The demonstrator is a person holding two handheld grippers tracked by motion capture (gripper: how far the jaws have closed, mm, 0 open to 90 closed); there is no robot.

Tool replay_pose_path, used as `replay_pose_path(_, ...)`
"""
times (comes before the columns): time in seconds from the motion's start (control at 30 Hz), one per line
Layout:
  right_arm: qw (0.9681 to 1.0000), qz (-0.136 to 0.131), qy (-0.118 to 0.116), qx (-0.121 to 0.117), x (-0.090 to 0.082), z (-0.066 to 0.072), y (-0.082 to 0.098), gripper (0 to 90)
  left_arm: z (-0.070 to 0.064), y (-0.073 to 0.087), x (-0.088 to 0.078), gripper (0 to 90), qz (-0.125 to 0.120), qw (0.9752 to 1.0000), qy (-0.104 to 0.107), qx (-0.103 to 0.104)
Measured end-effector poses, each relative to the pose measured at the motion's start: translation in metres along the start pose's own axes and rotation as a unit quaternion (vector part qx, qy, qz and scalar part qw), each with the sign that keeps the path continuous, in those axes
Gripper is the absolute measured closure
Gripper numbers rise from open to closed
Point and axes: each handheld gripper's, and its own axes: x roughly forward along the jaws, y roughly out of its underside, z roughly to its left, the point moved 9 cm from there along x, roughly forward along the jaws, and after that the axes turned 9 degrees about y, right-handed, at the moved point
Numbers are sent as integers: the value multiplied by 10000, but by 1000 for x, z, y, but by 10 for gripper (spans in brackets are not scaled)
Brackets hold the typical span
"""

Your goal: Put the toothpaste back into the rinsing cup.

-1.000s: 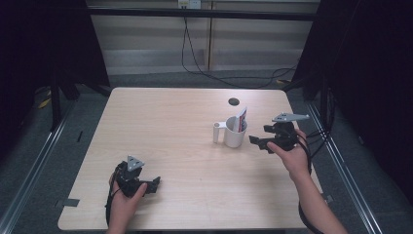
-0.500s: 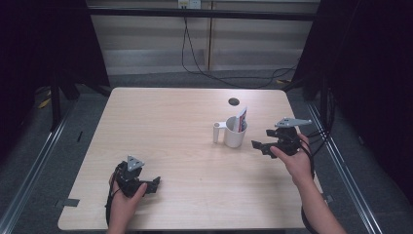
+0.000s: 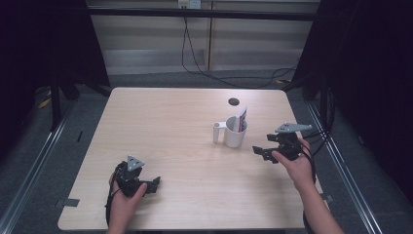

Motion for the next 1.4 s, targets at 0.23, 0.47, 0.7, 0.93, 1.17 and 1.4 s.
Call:
replay_pose_path(0.23,10000,43,13,-64,-1,-1,9,168,0,0,0,0,8,10000,3,1)
replay_pose_path(0.47,10000,61,26,-5,-2,-4,15,168,0,0,0,0,2,10000,-1,1)
replay_pose_path(0.7,9999,106,30,-28,-6,-7,23,168,0,0,0,0,8,10000,3,0)
replay_pose_path(0.93,9999,158,28,-50,-10,-9,31,169,0,0,0,0,0,10000,-3,0)
replay_pose_path(1.17,9994,286,13,-189,-11,-7,42,170,0,0,0,0,0,10000,-2,0)
replay_pose_path(1.4,9993,328,-16,-198,-12,-4,51,170,0,0,0,0,7,10000,3,0)
